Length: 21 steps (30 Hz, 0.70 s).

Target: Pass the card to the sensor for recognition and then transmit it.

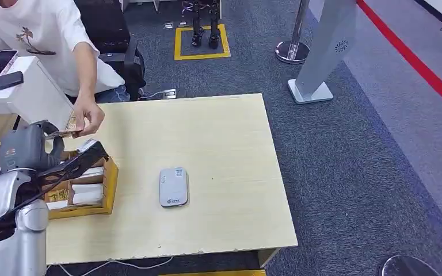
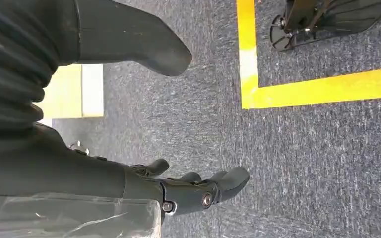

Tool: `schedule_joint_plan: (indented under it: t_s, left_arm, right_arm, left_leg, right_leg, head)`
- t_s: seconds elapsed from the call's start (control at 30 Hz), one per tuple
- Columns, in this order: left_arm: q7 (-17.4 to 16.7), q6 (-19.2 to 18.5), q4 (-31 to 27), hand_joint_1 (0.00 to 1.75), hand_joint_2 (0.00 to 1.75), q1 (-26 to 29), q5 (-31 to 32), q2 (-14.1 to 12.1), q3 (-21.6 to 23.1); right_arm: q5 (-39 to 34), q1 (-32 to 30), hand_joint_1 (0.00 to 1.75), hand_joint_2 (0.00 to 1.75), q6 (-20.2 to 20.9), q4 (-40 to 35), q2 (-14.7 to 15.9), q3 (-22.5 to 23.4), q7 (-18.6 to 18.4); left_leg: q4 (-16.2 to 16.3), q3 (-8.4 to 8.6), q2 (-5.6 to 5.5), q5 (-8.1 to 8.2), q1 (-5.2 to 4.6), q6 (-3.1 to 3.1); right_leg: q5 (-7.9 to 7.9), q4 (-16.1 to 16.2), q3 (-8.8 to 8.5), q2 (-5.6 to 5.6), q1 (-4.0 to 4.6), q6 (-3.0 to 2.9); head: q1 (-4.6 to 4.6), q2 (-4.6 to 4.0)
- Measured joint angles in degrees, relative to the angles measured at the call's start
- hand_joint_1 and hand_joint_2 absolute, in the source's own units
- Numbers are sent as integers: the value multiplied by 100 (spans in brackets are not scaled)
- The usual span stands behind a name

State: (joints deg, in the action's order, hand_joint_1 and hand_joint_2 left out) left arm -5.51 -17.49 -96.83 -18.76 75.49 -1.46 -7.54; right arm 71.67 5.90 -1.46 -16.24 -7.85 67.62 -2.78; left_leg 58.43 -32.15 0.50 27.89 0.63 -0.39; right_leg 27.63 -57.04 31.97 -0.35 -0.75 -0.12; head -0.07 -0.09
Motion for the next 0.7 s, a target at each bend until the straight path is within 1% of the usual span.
schedule_joint_plan:
  t_s: [0.3, 0.4, 0.53, 0.7]
  left_arm:
    - [11, 4, 0, 175, 175, 58, -15, -15, 2]
    - [15, -28, 52, 175, 175, 57, 63, -15, 52]
    - [15, -42, 208, 175, 175, 55, 162, 2, 217]
    - [15, 35, 475, 175, 175, 35, 223, 116, 481]
  right_arm:
    - [11, 0, 0, 175, 0, 11, 0, -41, 0]
    - [68, 0, 0, 175, 2, 22, 0, -50, 2]
    - [94, 1, 0, 175, 15, 39, 0, -70, 9]
    - [105, 3, 0, 175, 63, 46, 0, -98, 37]
  left_leg:
    - [0, 1, 0, 0, 0, 0]
    - [0, 1, 0, 0, 0, 0]
    - [1, 1, 0, 0, 0, 0]
    - [4, 0, -1, 0, -1, 0]
  right_leg:
    - [0, 0, 0, 0, 0, 0]
    - [0, 0, 0, 0, 0, 0]
    - [0, 0, 1, 0, 0, 0]
    - [0, 1, 0, 0, 0, 0]
  head:
    - [0, 0]
    - [0, 0]
    - [0, 0]
    - [0, 0]
